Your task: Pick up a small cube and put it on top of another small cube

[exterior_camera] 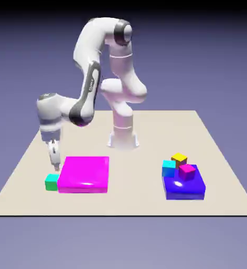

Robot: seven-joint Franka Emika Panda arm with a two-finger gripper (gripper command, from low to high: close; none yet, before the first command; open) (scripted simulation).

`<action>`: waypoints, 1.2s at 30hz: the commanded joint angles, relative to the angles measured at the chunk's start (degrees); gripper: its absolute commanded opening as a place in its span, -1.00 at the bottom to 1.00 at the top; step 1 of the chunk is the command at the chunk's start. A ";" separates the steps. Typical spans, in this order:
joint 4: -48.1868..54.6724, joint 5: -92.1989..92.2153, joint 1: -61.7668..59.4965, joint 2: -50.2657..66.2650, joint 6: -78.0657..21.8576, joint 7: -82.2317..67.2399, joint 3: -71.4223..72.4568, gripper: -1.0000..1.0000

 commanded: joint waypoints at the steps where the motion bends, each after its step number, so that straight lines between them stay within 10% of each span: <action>1: 1.14 0.71 -1.47 2.08 -1.25 1.69 -0.32 0.00; 7: 3.25 5.77 -4.68 13.71 6.04 -0.02 2.90 0.00; 8: 3.25 5.78 -4.68 13.71 6.04 -0.02 2.90 -1.00; 36: -9.49 -3.87 35.94 -23.11 -18.55 -17.00 40.15 -1.00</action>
